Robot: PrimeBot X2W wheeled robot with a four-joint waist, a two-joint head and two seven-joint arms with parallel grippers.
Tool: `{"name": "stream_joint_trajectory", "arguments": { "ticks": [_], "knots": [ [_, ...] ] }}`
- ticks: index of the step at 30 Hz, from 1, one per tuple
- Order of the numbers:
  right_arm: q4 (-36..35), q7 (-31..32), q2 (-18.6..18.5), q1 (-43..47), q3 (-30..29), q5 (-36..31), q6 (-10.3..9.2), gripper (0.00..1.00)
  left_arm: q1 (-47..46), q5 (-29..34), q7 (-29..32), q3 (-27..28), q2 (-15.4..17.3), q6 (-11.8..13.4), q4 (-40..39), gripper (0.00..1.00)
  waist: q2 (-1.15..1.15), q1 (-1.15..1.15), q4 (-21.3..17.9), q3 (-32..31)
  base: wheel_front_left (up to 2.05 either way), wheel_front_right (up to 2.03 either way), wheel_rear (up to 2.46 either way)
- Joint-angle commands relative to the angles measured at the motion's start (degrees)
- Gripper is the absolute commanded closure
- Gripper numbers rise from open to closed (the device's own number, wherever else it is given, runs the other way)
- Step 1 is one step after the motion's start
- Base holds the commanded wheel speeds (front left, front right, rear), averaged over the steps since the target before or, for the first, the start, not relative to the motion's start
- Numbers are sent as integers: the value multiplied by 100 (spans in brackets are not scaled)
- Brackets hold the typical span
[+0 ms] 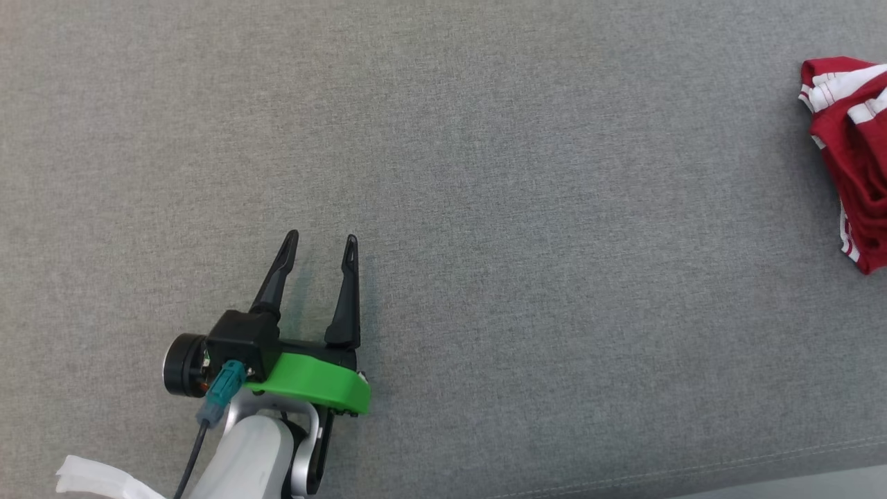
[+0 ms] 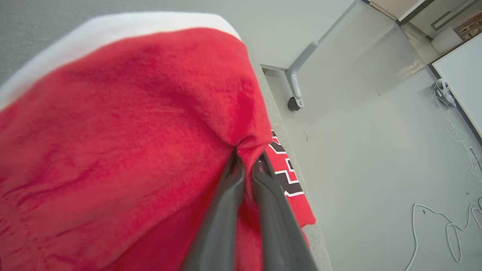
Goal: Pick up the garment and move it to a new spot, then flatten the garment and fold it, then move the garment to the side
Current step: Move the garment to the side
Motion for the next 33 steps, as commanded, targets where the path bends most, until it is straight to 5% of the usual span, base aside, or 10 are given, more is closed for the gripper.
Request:
{"name": "stream_joint_trajectory", "arguments": {
  "ticks": [1,2,3,15,33],
  "knots": [
    [153,-31,70,-70,-126,-101,-13,67,-104,79,12,7,56,21,-15,0,0,0,27,47,0,0,0],
    [245,-51,105,-99,-217,-168,-12,54,-117,78,23,2,60,25,-20,0,0,0,31,53,0,0,0],
    [346,-103,139,-132,-343,-285,-12,0,-131,80,25,-3,67,30,-26,0,0,0,36,57,0,0,0],
    [618,-583,810,-260,-1039,-994,-12,0,-76,11,34,20,156,84,-21,0,0,0,-108,-161,0,0,0],
    [-339,-1159,1653,187,501,-204,-12,0,-188,-228,-188,317,-15,66,741,0,0,0,112,-1590,0,0,0]
  ]
}}
